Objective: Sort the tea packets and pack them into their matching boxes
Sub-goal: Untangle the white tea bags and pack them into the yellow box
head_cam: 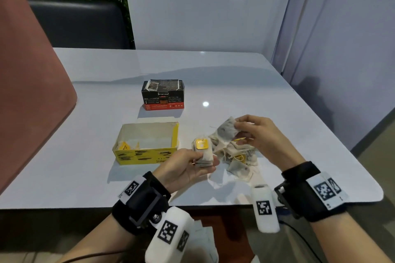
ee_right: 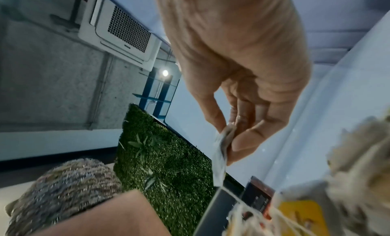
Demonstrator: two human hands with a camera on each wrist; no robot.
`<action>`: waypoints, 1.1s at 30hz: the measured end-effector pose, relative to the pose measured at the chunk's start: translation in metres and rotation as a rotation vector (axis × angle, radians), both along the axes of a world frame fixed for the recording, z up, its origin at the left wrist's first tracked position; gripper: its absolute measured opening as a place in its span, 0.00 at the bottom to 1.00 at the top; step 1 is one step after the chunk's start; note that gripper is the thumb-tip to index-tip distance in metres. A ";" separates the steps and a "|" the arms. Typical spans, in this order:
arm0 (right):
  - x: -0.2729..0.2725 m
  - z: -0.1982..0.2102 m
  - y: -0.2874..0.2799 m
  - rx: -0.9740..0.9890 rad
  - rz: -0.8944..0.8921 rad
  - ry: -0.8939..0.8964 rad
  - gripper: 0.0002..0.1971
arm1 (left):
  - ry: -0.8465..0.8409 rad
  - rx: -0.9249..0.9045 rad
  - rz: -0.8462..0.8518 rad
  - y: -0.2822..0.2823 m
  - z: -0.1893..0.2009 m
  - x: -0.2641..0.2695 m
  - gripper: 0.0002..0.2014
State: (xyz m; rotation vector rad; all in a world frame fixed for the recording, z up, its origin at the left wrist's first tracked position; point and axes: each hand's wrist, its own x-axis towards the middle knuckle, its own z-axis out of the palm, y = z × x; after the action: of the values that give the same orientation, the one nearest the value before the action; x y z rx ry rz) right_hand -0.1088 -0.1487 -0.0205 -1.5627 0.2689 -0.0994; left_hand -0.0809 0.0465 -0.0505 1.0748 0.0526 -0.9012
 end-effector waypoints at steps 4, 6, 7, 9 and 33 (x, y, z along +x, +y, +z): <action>-0.005 -0.015 0.022 -0.335 -0.186 -0.237 0.03 | 0.053 -0.045 0.016 0.000 0.000 0.000 0.15; -0.012 -0.026 0.039 -0.743 -0.166 -0.448 0.05 | 0.055 -0.061 0.005 0.000 0.000 0.000 0.15; -0.016 -0.032 0.047 -0.966 -0.106 -0.524 0.05 | 0.046 -0.063 -0.006 0.000 0.000 0.000 0.14; -0.024 -0.047 0.057 -1.263 0.011 -0.634 0.09 | 0.025 -0.058 -0.020 0.000 0.002 0.000 0.14; -0.041 -0.022 0.033 -0.388 0.080 -0.496 0.11 | 0.015 -0.081 -0.212 0.019 0.009 -0.001 0.16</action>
State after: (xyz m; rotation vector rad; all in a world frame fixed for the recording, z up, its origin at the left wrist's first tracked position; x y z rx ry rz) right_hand -0.1501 -0.1155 -0.0422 -1.8693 -0.2169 -0.4920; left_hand -0.0819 0.0653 -0.0418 1.0109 -0.0867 -1.0930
